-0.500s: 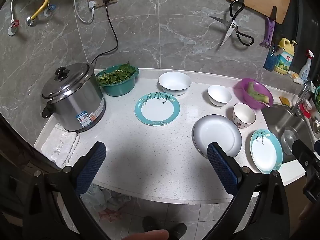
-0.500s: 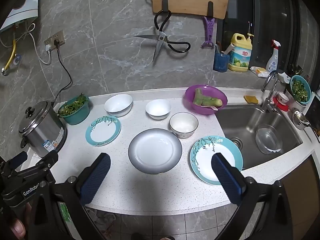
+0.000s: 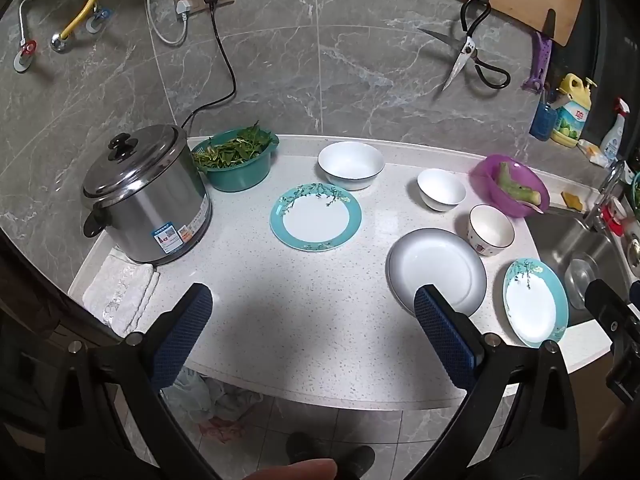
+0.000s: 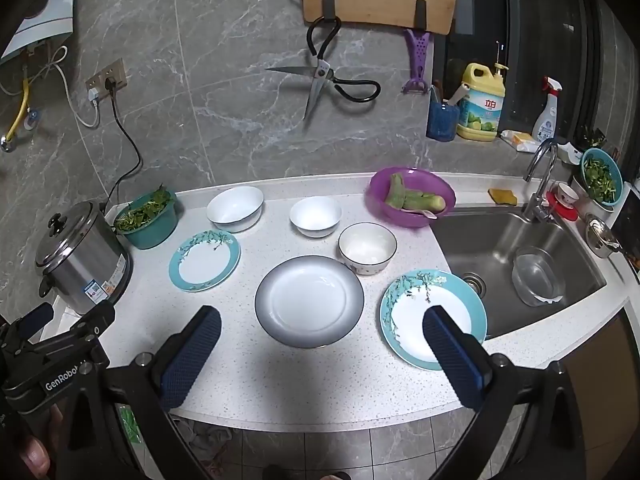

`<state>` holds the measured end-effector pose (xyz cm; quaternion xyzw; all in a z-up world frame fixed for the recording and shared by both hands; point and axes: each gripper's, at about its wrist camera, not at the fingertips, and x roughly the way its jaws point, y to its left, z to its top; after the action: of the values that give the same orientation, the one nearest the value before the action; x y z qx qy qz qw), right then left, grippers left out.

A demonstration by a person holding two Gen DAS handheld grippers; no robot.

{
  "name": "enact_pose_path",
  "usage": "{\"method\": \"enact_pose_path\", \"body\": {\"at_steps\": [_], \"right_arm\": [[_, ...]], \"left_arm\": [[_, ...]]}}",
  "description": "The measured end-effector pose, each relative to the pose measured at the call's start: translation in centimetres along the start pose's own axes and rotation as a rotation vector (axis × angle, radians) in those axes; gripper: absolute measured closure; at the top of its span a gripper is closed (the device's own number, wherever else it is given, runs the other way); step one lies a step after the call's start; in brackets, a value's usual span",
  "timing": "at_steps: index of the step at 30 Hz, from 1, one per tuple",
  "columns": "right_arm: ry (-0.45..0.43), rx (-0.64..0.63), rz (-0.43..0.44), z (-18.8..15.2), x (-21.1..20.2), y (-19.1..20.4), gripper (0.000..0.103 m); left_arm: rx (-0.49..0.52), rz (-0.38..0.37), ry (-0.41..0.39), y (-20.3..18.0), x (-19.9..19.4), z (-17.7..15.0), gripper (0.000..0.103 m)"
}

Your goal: Organize plates and bowls

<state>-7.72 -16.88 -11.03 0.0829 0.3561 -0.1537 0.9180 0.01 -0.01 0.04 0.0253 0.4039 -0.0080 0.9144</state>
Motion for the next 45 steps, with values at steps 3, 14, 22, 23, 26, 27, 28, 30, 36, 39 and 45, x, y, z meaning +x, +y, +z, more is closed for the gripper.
{"method": "enact_pose_path", "body": {"at_steps": [3, 14, 22, 23, 26, 27, 28, 30, 36, 39, 45], "right_arm": [[0.0, 0.001, 0.0, 0.02, 0.06, 0.0, 0.0], [0.003, 0.001, -0.001, -0.14, 0.01, 0.2, 0.0], [0.003, 0.001, -0.001, -0.29, -0.15, 0.32, 0.0], [0.003, 0.001, 0.0, -0.31, -0.17, 0.33, 0.0], [0.003, 0.001, 0.0, -0.34, -0.19, 0.35, 0.0], [0.003, 0.001, 0.0, -0.35, -0.21, 0.35, 0.0], [0.003, 0.001, -0.001, -0.36, -0.2, 0.36, 0.0], [0.002, 0.001, -0.001, -0.38, -0.24, 0.36, 0.0], [0.004, 0.001, -0.002, -0.41, -0.24, 0.39, 0.0], [0.003, 0.001, -0.001, -0.41, -0.23, 0.33, 0.0], [0.004, 0.0, -0.001, -0.4, -0.22, 0.29, 0.0]], "left_arm": [[0.001, 0.0, 0.001, -0.01, 0.03, 0.01, 0.0], [0.003, 0.003, 0.002, 0.19, 0.52, -0.17, 0.0], [0.002, 0.004, 0.002, 0.22, 0.54, -0.2, 0.0], [0.002, 0.004, 0.002, 0.37, 0.54, -0.24, 0.0], [0.002, 0.004, 0.001, 0.36, 0.55, -0.27, 0.0], [0.002, 0.005, 0.002, 0.38, 0.57, -0.28, 0.0], [0.001, 0.004, 0.002, 0.4, 0.58, -0.29, 0.0], [0.003, 0.004, 0.001, 0.38, 0.56, -0.3, 0.0], [0.003, 0.004, 0.001, 0.32, 0.41, -0.49, 0.0], [0.004, 0.003, 0.002, 0.33, 0.43, -0.57, 0.0], [0.006, 0.003, 0.001, 0.35, -0.02, -0.82, 0.0]]}}
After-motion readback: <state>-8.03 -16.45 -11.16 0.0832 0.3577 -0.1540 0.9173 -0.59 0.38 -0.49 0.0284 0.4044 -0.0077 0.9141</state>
